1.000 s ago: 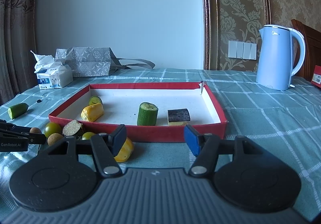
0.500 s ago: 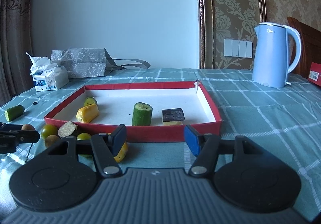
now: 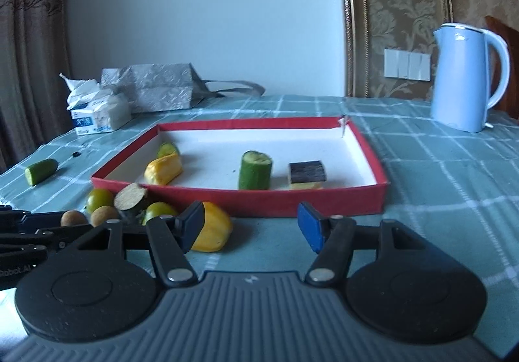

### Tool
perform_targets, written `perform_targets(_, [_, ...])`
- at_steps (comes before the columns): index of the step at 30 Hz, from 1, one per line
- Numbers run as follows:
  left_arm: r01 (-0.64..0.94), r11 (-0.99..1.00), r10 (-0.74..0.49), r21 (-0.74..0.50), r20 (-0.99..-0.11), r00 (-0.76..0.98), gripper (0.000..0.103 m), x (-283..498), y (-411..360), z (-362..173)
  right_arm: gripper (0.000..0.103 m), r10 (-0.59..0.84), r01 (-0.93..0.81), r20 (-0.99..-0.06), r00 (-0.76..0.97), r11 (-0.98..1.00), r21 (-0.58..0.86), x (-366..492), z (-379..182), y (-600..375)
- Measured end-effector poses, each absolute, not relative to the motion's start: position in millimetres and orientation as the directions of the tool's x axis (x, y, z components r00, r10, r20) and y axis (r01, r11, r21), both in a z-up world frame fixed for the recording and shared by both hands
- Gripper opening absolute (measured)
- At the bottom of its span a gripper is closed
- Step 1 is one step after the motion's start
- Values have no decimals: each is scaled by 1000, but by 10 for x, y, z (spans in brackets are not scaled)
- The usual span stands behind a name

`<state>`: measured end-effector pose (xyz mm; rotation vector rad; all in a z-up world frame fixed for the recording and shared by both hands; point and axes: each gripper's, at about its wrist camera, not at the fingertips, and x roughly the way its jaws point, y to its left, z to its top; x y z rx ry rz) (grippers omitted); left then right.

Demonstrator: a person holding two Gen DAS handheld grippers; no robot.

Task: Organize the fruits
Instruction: 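Move right tool to yellow pepper piece while left tool holds brown fruit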

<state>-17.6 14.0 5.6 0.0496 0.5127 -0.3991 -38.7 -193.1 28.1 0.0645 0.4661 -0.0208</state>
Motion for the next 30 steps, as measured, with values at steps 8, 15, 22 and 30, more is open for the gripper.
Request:
perform_targets(8, [390,919,-372,-63,-474,798,31,-206,178,80,61,23,4,-476,879,998,55,-321,263,-1808])
perform_targets(15, [401,914,-383,-66,-470,796,31,-221,187,90,61,3,27,-512,859,998,52,-200,231,-1744])
perform_targets(22, [406,911,-392,-77,-467,793,31,-220,199,97,61,-3,31,-526,851,999,45,-120,212,-1685])
perform_targets(30, [405,911,-390,-75,-475,789,31,-216,200,71,61,-23,33,-520,854,999,11,-56,218,-1604])
